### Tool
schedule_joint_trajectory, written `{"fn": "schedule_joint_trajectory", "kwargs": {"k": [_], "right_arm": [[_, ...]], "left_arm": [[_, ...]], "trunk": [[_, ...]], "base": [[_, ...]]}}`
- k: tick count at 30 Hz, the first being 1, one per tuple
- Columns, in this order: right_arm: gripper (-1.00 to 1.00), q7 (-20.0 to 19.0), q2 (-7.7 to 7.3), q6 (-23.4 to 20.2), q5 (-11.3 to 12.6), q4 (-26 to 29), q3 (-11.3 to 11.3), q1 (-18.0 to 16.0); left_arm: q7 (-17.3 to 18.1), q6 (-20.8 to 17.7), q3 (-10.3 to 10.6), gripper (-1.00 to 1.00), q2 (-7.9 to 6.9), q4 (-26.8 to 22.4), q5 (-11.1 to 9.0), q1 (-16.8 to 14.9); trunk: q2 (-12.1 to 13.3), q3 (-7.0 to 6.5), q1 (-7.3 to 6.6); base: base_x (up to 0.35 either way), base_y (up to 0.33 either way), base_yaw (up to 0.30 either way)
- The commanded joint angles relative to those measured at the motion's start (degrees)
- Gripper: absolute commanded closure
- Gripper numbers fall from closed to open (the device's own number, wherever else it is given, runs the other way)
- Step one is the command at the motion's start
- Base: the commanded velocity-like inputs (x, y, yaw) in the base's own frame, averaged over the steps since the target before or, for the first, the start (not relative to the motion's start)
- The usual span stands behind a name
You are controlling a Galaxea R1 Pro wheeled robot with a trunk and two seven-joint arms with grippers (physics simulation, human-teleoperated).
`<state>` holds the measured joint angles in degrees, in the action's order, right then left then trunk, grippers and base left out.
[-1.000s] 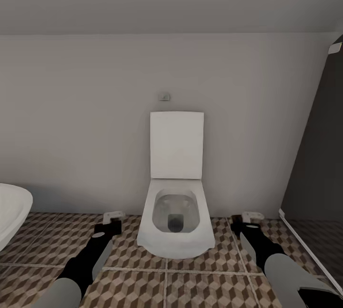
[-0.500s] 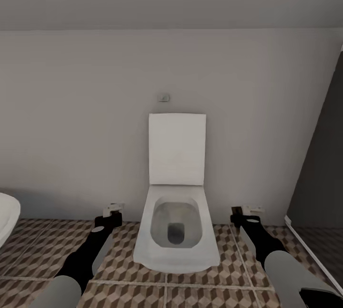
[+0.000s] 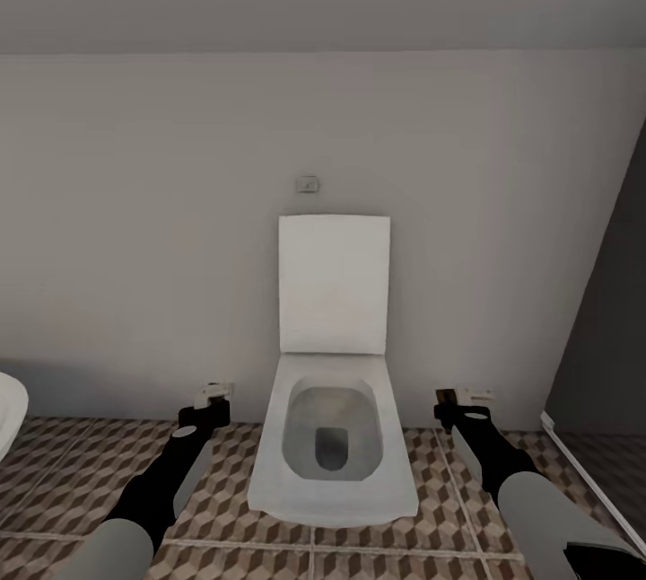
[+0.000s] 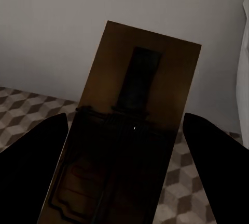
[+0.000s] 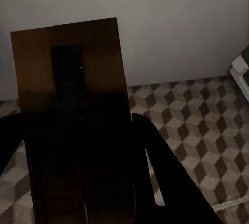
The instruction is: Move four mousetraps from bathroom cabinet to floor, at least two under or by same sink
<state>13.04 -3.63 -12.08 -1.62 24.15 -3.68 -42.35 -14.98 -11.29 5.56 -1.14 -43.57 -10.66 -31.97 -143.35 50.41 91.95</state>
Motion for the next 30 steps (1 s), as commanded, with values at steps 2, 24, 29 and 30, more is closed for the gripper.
{"fn": "schedule_joint_trajectory", "kwargs": {"k": [2,24,29,30], "right_arm": [[1.00,0.06,0.02,-0.31,0.04,0.11,-0.11,-0.01],[1.00,0.06,0.02,-0.31,0.04,0.11,-0.10,-0.01],[1.00,0.06,0.02,-0.31,0.04,0.11,-0.10,-0.01],[1.00,0.06,0.02,-0.31,0.04,0.11,-0.10,-0.01]], "left_arm": [[-0.57,-0.24,0.41,1.00,-0.09,-0.10,-0.61,-0.02],[-0.65,-0.57,0.25,1.00,-0.01,-0.26,-0.74,-0.02],[-0.66,-0.58,0.20,1.00,0.00,-0.28,-0.71,-0.02],[-0.66,-0.58,0.21,1.00,0.00,-0.28,-0.71,-0.02]], "trunk": [[-0.03,0.06,-0.01],[-0.12,1.61,0.17],[-0.19,2.72,0.30],[-0.20,2.94,0.32]], "base": [[0.003,0.000,0.000],[0.000,0.000,0.000],[0.000,0.000,0.000],[0.000,0.000,0.000]]}}
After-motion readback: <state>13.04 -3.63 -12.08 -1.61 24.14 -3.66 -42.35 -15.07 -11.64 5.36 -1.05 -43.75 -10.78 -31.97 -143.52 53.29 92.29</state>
